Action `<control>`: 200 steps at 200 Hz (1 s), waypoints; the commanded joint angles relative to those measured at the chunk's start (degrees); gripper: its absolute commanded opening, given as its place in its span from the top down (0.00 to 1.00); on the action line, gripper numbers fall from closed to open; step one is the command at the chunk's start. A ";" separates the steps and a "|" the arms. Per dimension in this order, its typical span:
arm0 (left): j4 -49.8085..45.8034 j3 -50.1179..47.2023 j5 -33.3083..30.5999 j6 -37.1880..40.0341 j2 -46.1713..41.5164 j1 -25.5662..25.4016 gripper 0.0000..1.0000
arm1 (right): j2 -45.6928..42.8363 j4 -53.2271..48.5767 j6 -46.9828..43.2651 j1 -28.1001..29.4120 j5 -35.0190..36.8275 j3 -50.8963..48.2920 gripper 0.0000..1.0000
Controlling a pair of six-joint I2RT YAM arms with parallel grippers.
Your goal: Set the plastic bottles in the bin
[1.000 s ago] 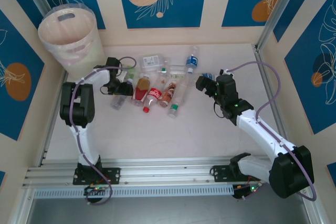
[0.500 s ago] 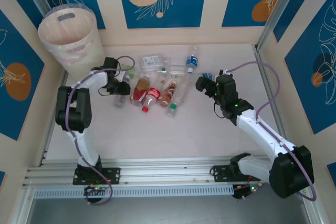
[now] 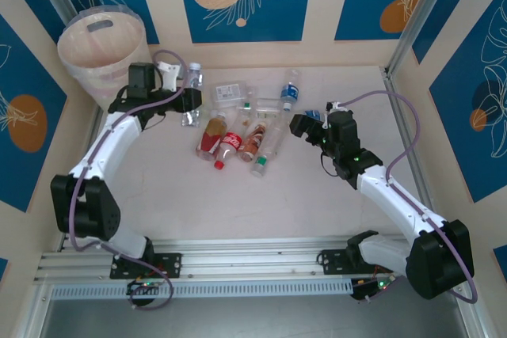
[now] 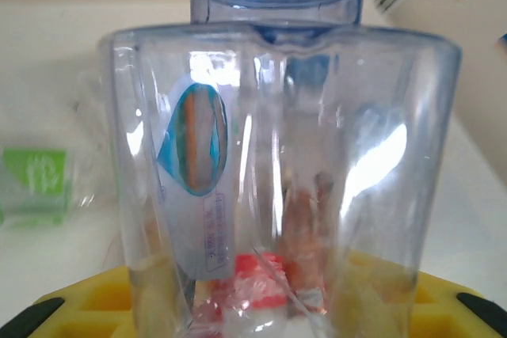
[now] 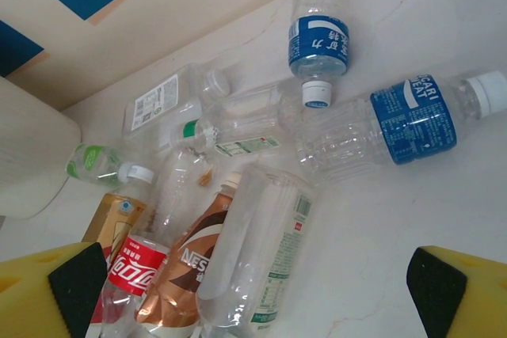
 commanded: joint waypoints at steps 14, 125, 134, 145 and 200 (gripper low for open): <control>9.95 1.72 -1.37 -2.51 -6.93 -0.12 0.98 | -1.86 2.59 -2.45 0.41 -2.97 0.94 0.01; 15.70 12.42 -38.85 3.43 -7.06 1.19 1.00 | -1.28 4.75 -4.05 2.57 -2.63 1.28 0.01; 16.24 13.84 -42.39 3.80 -5.73 1.56 1.00 | -1.08 4.67 -4.05 2.58 -2.65 1.47 0.01; 16.84 15.79 -45.72 4.33 -3.84 2.22 1.00 | -0.84 4.46 -4.12 2.68 -2.69 1.71 0.01; 16.84 25.93 -53.99 7.12 5.82 6.43 1.00 | 0.04 3.08 -4.42 3.13 -1.86 2.35 0.01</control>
